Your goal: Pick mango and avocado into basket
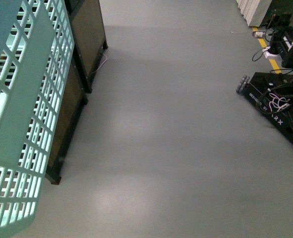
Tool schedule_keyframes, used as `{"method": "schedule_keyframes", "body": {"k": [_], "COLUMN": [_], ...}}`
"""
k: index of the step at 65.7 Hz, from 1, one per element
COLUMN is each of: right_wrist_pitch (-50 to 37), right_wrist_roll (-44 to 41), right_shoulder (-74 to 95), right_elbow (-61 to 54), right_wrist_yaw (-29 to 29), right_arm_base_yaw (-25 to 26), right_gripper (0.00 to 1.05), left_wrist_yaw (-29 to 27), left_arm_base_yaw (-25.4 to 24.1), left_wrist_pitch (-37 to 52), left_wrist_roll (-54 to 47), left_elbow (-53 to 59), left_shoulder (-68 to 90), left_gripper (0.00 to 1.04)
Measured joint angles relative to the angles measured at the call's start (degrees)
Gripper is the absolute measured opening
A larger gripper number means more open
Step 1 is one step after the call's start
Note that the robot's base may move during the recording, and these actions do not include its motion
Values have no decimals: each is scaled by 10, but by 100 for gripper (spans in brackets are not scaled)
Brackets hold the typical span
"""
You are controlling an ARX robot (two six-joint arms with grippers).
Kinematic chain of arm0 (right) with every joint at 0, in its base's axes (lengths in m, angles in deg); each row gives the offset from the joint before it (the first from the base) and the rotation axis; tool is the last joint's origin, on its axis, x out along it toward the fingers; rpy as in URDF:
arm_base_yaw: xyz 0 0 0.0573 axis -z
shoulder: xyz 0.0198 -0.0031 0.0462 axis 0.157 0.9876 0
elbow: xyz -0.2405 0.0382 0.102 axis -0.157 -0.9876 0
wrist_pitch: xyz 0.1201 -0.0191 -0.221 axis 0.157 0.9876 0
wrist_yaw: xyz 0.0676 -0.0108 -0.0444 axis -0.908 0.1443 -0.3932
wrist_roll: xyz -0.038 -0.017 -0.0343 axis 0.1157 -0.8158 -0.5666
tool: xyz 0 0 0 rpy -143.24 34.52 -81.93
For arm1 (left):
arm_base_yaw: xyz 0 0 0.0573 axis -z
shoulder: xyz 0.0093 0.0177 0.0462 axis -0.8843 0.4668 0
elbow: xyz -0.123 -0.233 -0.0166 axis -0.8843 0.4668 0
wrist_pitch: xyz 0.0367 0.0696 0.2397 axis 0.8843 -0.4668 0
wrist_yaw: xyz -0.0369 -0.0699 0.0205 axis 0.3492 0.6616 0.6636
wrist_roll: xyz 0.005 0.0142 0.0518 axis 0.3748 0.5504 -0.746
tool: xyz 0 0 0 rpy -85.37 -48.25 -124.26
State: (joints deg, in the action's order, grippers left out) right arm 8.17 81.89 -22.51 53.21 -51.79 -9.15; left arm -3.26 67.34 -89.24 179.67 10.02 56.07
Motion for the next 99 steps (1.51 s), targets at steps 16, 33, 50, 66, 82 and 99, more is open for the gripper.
{"method": "schedule_keyframes", "body": {"k": [16,33,50,66,82,99], "right_wrist_pitch": [0,0,0,0,0,0], "right_wrist_roll": [0,0,0,0,0,0], "right_shoulder": [0,0,0,0,0,0], "right_elbow": [0,0,0,0,0,0], "right_wrist_yaw": [0,-1,-1,-2,-2,0], "right_arm_base_yaw": [0,0,0,0,0,0], "right_gripper": [96,96,96,96,96,96], "left_wrist_yaw": [0,1,0,0,0,1], "left_arm_base_yaw": [-1,-1,-1,-1,-1,-1], "left_wrist_pitch": [-1,0,0,0,0,0], "left_wrist_roll": [0,-1,-1,-2,-2,-1], "left_elbow": [0,0,0,0,0,0], "left_shoulder": [0,0,0,0,0,0], "left_gripper": [14,14,14,14,14,14]}}
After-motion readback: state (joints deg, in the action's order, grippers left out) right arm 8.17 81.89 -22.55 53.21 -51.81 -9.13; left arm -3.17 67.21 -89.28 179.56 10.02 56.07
